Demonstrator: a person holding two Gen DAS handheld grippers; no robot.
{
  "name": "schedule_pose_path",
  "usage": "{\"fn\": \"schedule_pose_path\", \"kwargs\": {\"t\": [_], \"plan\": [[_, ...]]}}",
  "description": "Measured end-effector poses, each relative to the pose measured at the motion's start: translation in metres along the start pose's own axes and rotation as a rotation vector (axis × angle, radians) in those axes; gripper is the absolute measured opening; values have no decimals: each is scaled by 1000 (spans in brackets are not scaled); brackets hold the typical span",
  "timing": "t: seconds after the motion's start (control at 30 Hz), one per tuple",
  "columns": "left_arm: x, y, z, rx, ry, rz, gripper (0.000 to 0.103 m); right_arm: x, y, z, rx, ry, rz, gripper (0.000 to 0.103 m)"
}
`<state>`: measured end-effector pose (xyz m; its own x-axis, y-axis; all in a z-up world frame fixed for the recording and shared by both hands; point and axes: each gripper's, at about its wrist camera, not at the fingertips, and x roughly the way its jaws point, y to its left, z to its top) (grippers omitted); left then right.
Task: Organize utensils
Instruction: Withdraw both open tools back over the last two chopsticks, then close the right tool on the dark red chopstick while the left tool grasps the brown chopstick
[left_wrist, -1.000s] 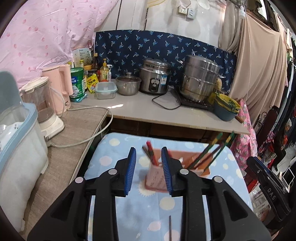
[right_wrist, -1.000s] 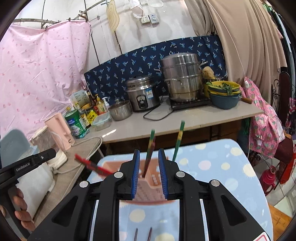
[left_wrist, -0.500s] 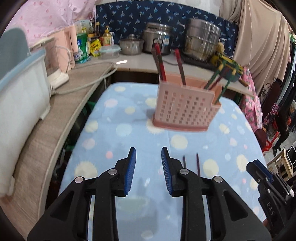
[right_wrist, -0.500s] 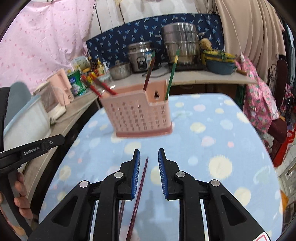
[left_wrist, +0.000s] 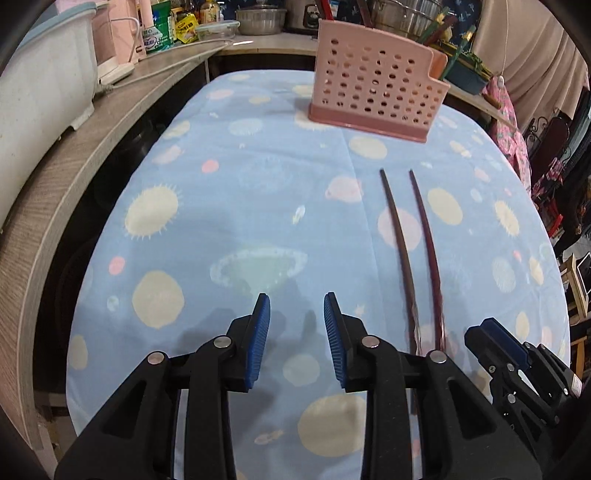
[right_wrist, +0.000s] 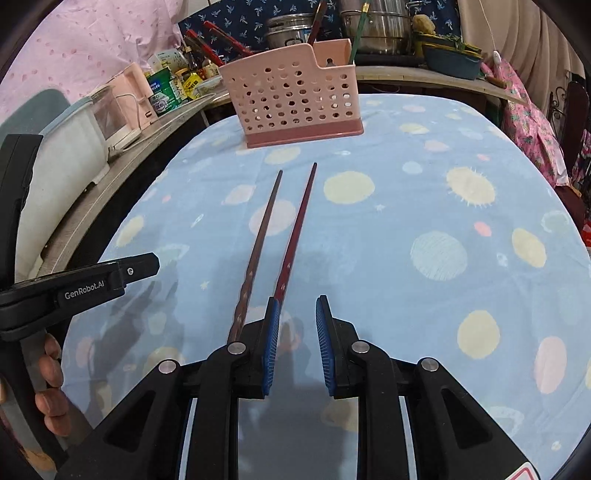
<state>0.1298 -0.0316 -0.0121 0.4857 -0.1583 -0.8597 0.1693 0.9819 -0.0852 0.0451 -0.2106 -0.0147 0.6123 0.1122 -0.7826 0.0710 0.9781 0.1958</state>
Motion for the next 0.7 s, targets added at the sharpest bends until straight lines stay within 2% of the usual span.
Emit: {"fn": "schedule_pose_path", "kwargs": {"t": [0.13, 0.27, 0.7], "plan": [[4, -2, -10, 17, 18, 3, 30, 4, 5, -9, -1, 23, 9, 21], [6, -5, -18, 24, 29, 0, 34, 5, 9, -16, -6, 38, 19, 21], [8, -11, -29, 47, 51, -8, 41, 7, 21, -23, -52, 47, 10, 21]]}}
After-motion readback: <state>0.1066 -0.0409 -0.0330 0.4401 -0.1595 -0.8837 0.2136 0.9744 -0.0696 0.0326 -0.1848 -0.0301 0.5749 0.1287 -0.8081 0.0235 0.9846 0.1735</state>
